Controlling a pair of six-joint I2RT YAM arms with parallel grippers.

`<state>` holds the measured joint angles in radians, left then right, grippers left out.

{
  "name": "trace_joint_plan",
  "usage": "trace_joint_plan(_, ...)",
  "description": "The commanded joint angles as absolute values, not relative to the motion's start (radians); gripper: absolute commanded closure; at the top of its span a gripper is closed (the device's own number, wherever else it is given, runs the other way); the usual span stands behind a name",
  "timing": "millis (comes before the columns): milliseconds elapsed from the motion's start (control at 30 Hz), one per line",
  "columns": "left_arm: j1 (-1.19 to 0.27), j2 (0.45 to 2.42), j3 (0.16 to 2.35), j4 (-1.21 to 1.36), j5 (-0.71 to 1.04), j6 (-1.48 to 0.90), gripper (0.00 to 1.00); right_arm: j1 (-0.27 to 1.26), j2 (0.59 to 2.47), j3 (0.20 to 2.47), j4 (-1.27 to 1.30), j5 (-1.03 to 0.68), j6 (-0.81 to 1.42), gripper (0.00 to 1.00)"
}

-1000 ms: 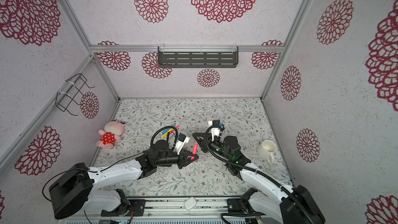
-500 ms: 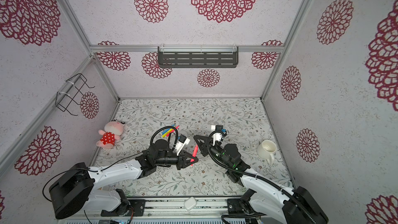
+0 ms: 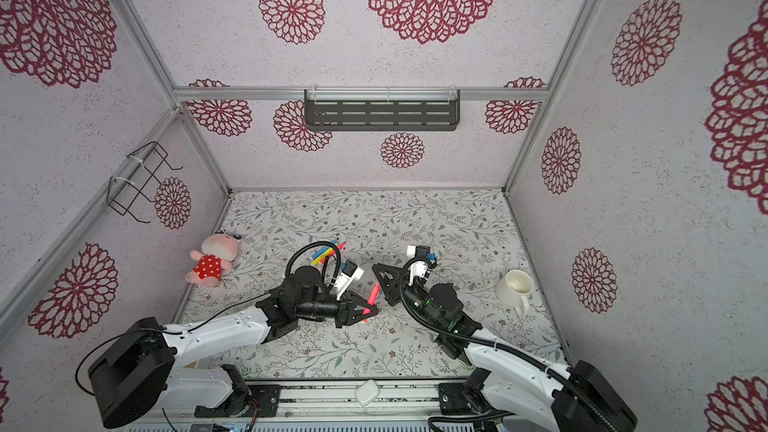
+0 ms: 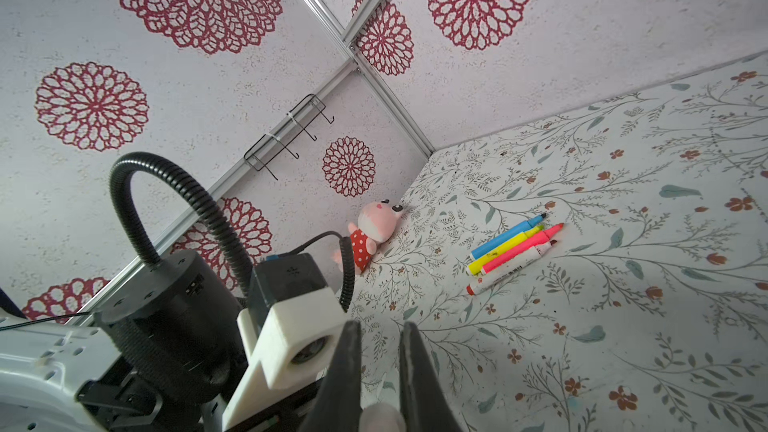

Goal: Insert the pens into the pen caps

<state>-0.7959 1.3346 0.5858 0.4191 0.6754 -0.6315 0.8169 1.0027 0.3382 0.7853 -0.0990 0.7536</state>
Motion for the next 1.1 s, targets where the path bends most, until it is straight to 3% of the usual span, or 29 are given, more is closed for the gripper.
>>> trace_joint_plan(0, -0.641, 1.262, 0.687, 0.8, 0.411, -0.709, 1.0, 0.95, 1.034, 0.23, 0.418, -0.5, 0.724, 1.0)
trace_joint_plan(167, -0.637, 1.286, 0.705, 0.738, 0.451, -0.679, 1.0, 0.937, 1.023, 0.326, 0.315, -0.495, 0.666, 1.0)
trace_joint_plan(267, -0.641, 1.316, 0.697, 0.68, 0.481, -0.668, 1.0, 0.853, 0.961, 0.439, 0.162, -0.475, 0.595, 1.0)
trace_joint_plan(400, -0.671, 1.332, 0.652, 0.657, 0.495, -0.66, 1.0, 0.684, 0.835, 0.585, 0.049, -0.511, 0.522, 0.49)
trace_joint_plan(500, -0.709, 1.324, 0.626, 0.623, 0.466, -0.636, 1.0, 0.597, 0.776, 0.65, 0.048, -0.52, 0.501, 0.39)
trace_joint_plan(1067, -0.797, 1.341, 0.601, 0.631, 0.372, -0.594, 1.0, 0.578, 1.011, 0.701, 0.291, -0.598, 0.55, 0.54)
